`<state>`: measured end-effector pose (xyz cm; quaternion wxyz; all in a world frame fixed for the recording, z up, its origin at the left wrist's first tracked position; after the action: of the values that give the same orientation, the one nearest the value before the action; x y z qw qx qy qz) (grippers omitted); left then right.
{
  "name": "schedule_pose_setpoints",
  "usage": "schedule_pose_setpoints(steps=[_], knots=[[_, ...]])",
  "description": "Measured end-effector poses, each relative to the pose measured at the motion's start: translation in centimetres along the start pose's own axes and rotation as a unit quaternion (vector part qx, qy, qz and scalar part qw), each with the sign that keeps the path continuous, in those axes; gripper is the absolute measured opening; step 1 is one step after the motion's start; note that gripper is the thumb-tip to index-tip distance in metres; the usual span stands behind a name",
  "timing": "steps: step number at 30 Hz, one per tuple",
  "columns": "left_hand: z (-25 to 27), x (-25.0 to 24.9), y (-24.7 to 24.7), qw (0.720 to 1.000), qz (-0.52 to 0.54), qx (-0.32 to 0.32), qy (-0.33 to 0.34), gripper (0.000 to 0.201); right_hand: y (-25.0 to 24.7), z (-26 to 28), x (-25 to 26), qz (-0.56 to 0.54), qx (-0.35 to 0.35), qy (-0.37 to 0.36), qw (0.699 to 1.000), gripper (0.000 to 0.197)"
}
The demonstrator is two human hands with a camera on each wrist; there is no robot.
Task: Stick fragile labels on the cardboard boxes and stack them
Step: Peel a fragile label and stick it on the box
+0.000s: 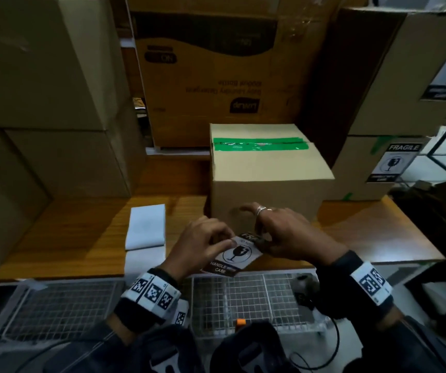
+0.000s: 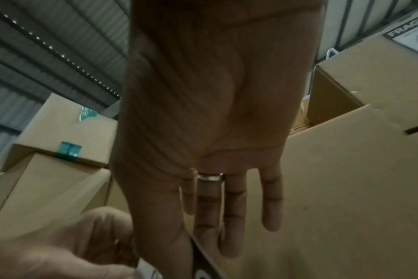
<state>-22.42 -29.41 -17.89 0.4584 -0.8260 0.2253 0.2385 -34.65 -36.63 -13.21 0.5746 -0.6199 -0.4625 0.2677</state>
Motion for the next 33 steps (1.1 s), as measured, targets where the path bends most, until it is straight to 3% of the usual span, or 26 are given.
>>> schedule_pose_setpoints(steps=[3, 6, 10, 14, 18, 22, 33], knots=[[-0.4, -1.4, 0.5, 0.997, 0.058, -0.041, -0.040, 0.005, -1.9, 1.1, -2.9, -0.040, -0.040, 0.019, 0.998, 0.077], [-0.5, -2.5, 1.2, 0.986, 0.121, -0.075, -0.089, 0.007, -3.3, 2.8, -5.6, -0.174, -0.119, 0.041, 0.977, 0.056], [-0.8, -3.8, 2.7, 0.970, 0.181, -0.078, -0.141, 0.012, -2.2, 4.7, -9.1, -0.332, -0.142, 0.125, 0.924, 0.031], [-1.5, -4.9, 4.0, 0.959, 0.214, -0.079, -0.167, 0.016, -1.0, 6.1, -11.3, -0.422, -0.157, 0.164, 0.878, 0.013], [-2.2, -5.6, 4.6, 0.952, 0.231, -0.094, -0.175, 0.015, 0.0, 7.5, -13.0, -0.549, -0.179, 0.213, 0.788, 0.017], [-2.6, -5.6, 4.9, 0.952, 0.228, -0.102, -0.178, 0.015, 0.9, 8.1, -13.7, -0.583, -0.182, 0.221, 0.760, 0.015], [-5.1, -5.2, 4.1, 0.966, 0.100, -0.193, -0.138, 0.022, 0.5, 7.9, -15.0, -0.575, -0.319, 0.250, 0.710, 0.009]])
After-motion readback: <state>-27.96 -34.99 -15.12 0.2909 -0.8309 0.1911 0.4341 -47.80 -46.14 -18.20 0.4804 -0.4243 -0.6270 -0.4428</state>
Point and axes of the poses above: each hand's wrist, its own z-axis away from the middle knuckle, its own y-axis out of the palm, x = y × z, the point moved 9 cm from there along -z, towards the middle knuckle, and after that the axes turned 12 degrees about -x, right-handed, at the moved point
